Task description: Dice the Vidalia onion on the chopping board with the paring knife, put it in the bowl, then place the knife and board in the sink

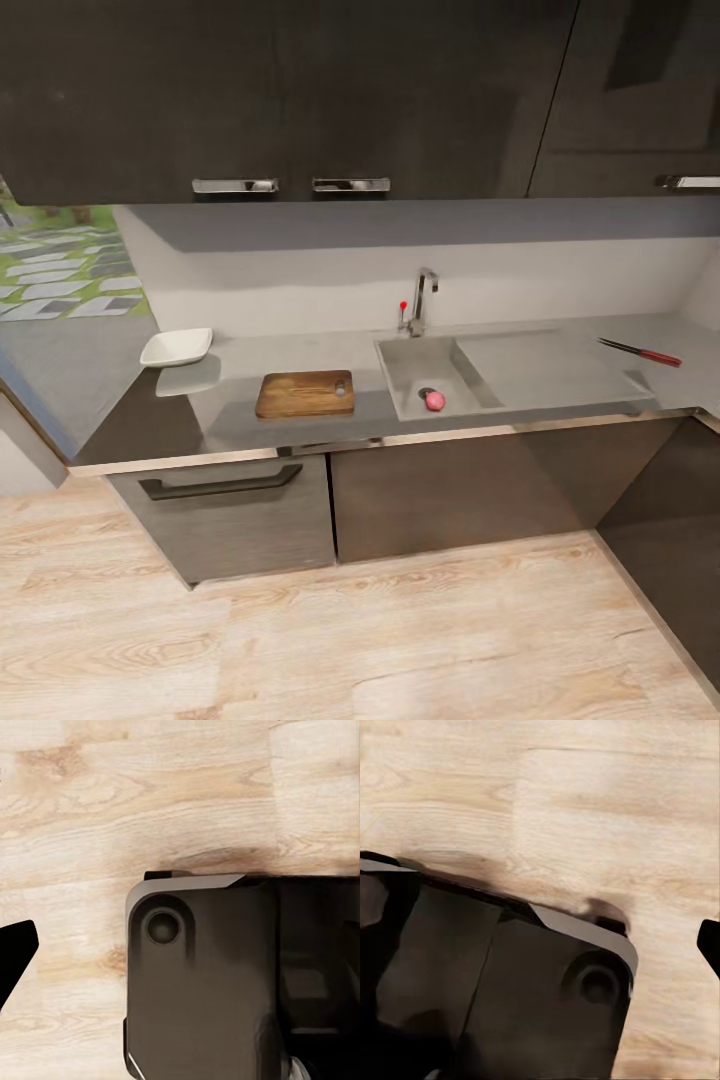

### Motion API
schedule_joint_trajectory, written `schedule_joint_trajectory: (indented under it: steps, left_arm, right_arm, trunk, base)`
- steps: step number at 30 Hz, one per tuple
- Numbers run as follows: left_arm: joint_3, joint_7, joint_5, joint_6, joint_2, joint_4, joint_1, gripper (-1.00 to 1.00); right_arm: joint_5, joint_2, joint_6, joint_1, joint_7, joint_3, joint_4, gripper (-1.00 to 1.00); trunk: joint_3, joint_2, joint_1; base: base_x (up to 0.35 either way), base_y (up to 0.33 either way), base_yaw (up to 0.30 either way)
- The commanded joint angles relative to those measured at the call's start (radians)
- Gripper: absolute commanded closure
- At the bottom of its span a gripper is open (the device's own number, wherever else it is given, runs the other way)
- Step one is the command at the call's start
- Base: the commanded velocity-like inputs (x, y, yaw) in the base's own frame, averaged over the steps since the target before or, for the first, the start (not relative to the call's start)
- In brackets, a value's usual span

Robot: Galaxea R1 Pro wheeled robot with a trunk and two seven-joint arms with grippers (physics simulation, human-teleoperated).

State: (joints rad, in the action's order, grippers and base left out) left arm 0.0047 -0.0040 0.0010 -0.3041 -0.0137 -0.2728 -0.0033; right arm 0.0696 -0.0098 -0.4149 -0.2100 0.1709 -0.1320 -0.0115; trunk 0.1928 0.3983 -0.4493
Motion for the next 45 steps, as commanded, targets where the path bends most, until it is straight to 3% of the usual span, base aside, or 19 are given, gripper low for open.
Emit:
schedule_joint_trajectory:
  steps: [1,8,11,12,16,21,28,35,45]
  left_arm:
    - [0.001,0.0,0.001,-0.003,0.0,-0.002,-0.001,-1.0]
    - [0.003,0.003,0.004,-0.001,0.001,-0.002,0.0,-1.0]
    - [0.003,0.004,0.005,-0.001,0.001,-0.003,0.0,-1.0]
    - [0.003,0.014,0.005,0.001,0.0,-0.003,0.0,-1.0]
    - [0.003,0.051,0.006,0.006,0.0,-0.002,0.0,-1.0]
    - [0.003,0.095,0.006,0.007,-0.005,-0.006,-0.001,-1.0]
    - [0.002,0.1,0.005,0.0,-0.01,-0.016,-0.001,-1.0]
    - [-0.003,0.098,0.005,-0.006,0.012,-0.013,-0.001,-1.0]
    - [-0.007,0.098,0.005,-0.049,0.012,0.011,-0.001,-1.0]
  right_arm:
    - [0.005,0.0,-0.014,0.034,-0.001,0.001,0.0,-1.0]
    - [-0.024,0.008,-0.037,0.212,-0.004,0.009,-0.004,-1.0]
    - [-0.07,0.008,-0.039,0.222,-0.013,0.033,-0.006,-1.0]
    - [-0.127,0.003,-0.041,0.226,-0.044,0.056,-0.029,-1.0]
    - [-0.154,-0.006,-0.04,0.228,-0.103,0.064,-0.12,-1.0]
    - [-0.162,-0.031,-0.035,0.229,-0.138,0.068,-0.225,-1.0]
    - [-0.165,-0.046,-0.026,0.229,-0.138,0.068,-0.41,-1.0]
    - [-0.171,-0.065,-0.03,0.229,-0.103,0.068,-0.439,-1.0]
    - [-0.17,-0.067,-0.035,0.23,-0.068,0.068,-0.43,-1.0]
  trunk:
    - [0.002,0.002,-0.001]
    - [0.002,0.002,-0.001]
    - [0.002,0.002,-0.001]
    - [0.002,0.002,-0.001]
    - [0.002,0.002,-0.001]
    - [0.002,0.002,-0.001]
    - [0.002,0.002,-0.001]
    - [0.002,0.002,-0.001]
    - [0.002,0.002,-0.001]
  base:
    - [0.0,0.0,0.0]
    - [0.0,0.0,0.0]
    - [0.0,0.0,0.0]
    - [0.0,0.0,0.0]
    - [0.0,0.0,0.0]
    - [0.0,0.0,0.0]
    - [0.0,0.0,0.0]
    - [0.0,0.0,0.0]
    - [0.0,0.0,0.0]
